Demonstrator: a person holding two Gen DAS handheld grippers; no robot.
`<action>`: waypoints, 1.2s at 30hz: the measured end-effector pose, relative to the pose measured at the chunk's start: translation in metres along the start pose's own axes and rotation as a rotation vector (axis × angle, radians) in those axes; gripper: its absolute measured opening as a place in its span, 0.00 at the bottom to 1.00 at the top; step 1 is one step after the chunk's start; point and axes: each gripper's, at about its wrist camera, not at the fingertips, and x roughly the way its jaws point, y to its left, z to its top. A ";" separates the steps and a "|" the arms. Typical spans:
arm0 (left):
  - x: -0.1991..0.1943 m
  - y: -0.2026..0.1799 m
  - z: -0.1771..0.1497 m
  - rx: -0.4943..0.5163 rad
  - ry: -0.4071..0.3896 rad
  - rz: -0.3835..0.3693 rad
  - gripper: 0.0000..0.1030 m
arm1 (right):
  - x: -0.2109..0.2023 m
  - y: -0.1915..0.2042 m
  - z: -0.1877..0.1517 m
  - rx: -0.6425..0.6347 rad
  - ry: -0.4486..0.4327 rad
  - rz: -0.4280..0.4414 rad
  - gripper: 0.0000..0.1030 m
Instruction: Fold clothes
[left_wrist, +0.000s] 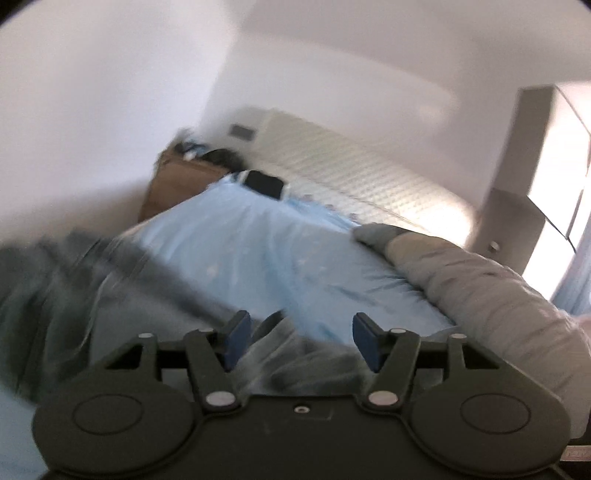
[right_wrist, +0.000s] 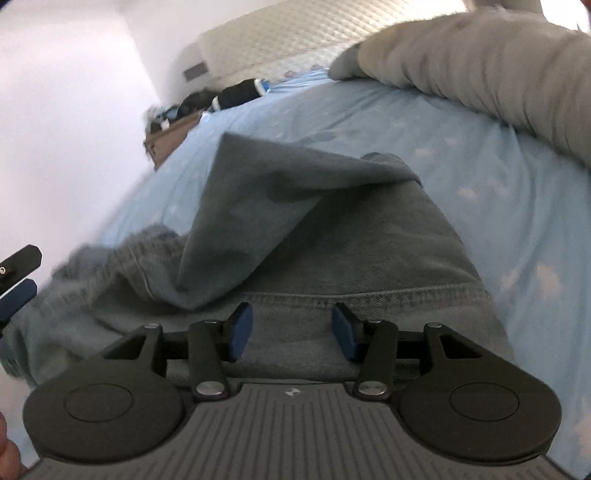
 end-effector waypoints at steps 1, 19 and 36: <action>0.013 -0.004 0.006 -0.005 0.060 -0.047 0.63 | -0.001 -0.004 0.000 0.034 -0.007 0.008 0.49; 0.194 -0.038 0.021 0.161 0.766 -0.111 0.53 | -0.003 -0.026 -0.001 0.206 -0.057 0.037 0.50; 0.159 -0.030 0.049 0.062 0.468 0.213 0.09 | -0.006 -0.023 -0.001 0.158 -0.083 0.005 0.50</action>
